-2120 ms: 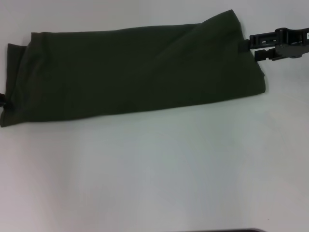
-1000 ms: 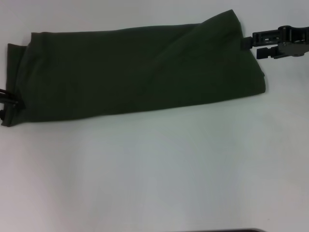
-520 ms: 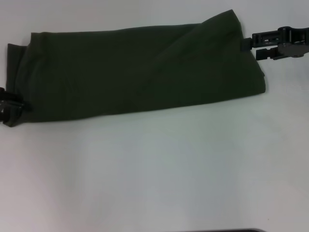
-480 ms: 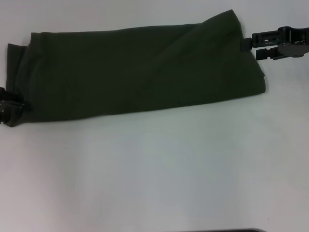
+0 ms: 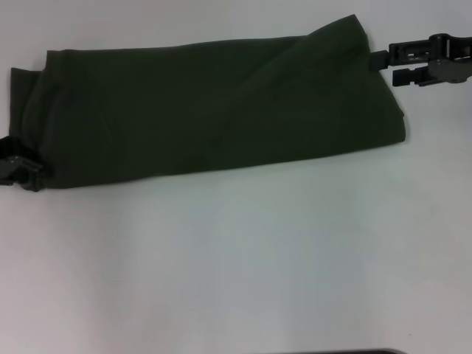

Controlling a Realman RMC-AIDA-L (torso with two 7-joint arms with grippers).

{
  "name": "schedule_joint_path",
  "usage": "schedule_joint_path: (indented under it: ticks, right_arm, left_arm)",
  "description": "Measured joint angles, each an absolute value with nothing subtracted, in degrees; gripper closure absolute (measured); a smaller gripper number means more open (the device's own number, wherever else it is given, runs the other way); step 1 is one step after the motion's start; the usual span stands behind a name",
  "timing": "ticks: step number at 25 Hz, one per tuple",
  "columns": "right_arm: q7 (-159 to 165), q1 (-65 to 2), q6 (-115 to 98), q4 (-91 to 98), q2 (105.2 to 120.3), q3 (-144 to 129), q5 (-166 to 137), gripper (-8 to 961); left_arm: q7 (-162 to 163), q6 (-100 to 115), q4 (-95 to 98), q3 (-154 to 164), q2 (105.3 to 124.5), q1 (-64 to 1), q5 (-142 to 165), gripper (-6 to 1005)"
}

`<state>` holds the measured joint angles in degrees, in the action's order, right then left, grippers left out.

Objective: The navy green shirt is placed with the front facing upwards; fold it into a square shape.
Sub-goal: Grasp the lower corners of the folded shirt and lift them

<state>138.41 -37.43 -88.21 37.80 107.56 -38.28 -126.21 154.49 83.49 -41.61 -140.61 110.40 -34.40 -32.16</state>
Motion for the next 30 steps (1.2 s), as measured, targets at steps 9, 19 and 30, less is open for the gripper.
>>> schedule_joint_path:
  ticks: [9, 19, 30]
  right_arm:
    - [138.5, -37.4, -88.8, 37.8, 107.57, -37.9, -126.1, 39]
    - [141.1, -37.9, -89.8, 37.8, 104.64, -38.9, -133.4, 46]
    - [140.7, -36.9, -83.0, 37.1, 107.28, -39.8, -138.7, 53]
  left_arm:
    - [154.2, 84.1, -41.7, -141.0, 110.33, -34.5, -32.4, 796]
    - [151.9, 88.2, -41.8, -142.4, 109.39, -35.2, -32.9, 973]
    - [151.5, 88.5, -41.9, -143.0, 109.6, -36.4, -34.0, 972]
